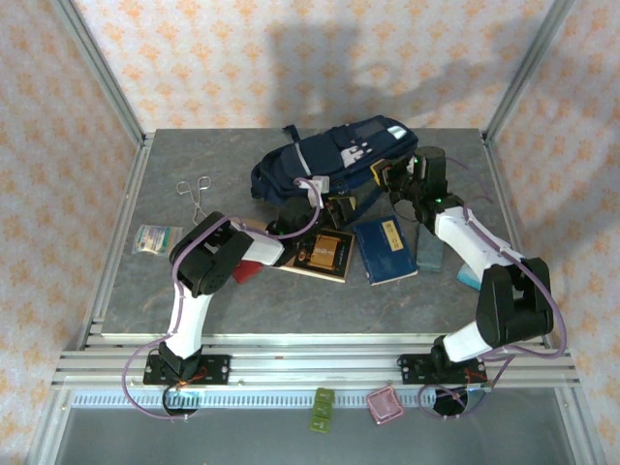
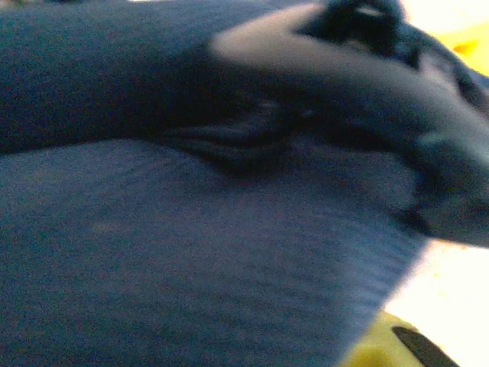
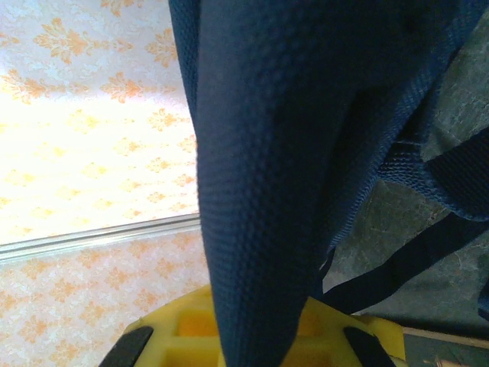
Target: Pack books, pencil case, and school supplies into a backpack
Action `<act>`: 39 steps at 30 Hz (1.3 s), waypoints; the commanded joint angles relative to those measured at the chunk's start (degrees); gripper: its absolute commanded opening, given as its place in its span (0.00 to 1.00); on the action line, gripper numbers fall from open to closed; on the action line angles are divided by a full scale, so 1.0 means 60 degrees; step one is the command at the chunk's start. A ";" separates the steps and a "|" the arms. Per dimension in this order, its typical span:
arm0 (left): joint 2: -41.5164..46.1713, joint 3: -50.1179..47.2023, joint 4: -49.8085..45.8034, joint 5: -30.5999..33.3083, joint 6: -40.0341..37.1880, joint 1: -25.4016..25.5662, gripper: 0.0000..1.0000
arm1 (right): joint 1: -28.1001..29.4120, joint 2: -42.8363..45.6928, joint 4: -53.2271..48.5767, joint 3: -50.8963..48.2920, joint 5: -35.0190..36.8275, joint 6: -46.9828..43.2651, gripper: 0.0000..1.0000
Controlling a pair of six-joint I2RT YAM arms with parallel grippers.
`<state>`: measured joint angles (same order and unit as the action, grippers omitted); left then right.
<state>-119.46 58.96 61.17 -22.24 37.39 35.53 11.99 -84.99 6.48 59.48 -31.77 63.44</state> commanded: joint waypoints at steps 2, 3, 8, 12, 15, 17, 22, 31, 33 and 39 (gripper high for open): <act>0.0496 -0.0580 0.0297 -0.0102 -0.0115 -0.0175 0.25 | 0.0120 0.0505 0.0773 0.0545 -0.0316 -0.0070 0.00; 0.0598 -0.0719 0.0246 -0.0131 -0.0169 -0.0193 0.23 | 0.0127 0.0497 0.0777 0.0523 -0.0296 -0.0096 0.00; 0.1235 -0.1193 -0.0174 -0.0182 -0.0563 -0.0249 0.08 | 0.0114 0.0453 0.0720 0.0435 -0.0259 -0.0184 0.00; 0.1422 -0.1187 -0.0523 -0.0307 -0.0878 -0.0252 0.14 | 0.0116 0.0460 0.0766 0.0356 -0.0279 -0.0188 0.00; 0.1369 -0.1037 -0.0599 -0.0462 -0.0942 -0.0254 0.39 | 0.0123 0.0480 0.0773 0.0309 -0.0286 -0.0192 0.00; 0.1231 -0.0895 -0.0413 -0.0655 -0.0895 -0.0265 0.44 | 0.0120 0.0517 0.0780 0.0296 -0.0289 -0.0191 0.00; 0.0838 -0.0458 0.0063 -0.0878 -0.0680 -0.0267 0.58 | 0.0134 0.0502 0.0868 0.0310 -0.0359 -0.0144 0.00; 0.0609 0.0049 0.0105 -0.1054 -0.0250 -0.0413 0.39 | 0.0161 0.0522 0.0868 0.0210 -0.0360 -0.0188 0.00; 0.0723 -0.0128 0.0118 -0.1058 -0.0238 -0.0457 0.34 | 0.0166 0.0514 0.0854 0.0208 -0.0345 -0.0215 0.00; 0.1115 -0.0741 -0.0059 -0.0959 -0.0430 -0.0603 0.07 | 0.0156 0.0433 0.0875 0.0193 -0.0337 -0.0226 0.00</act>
<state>-115.39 56.05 58.65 -28.23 35.53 32.62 12.29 -84.99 6.46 59.48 -31.77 62.98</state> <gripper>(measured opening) 0.093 0.048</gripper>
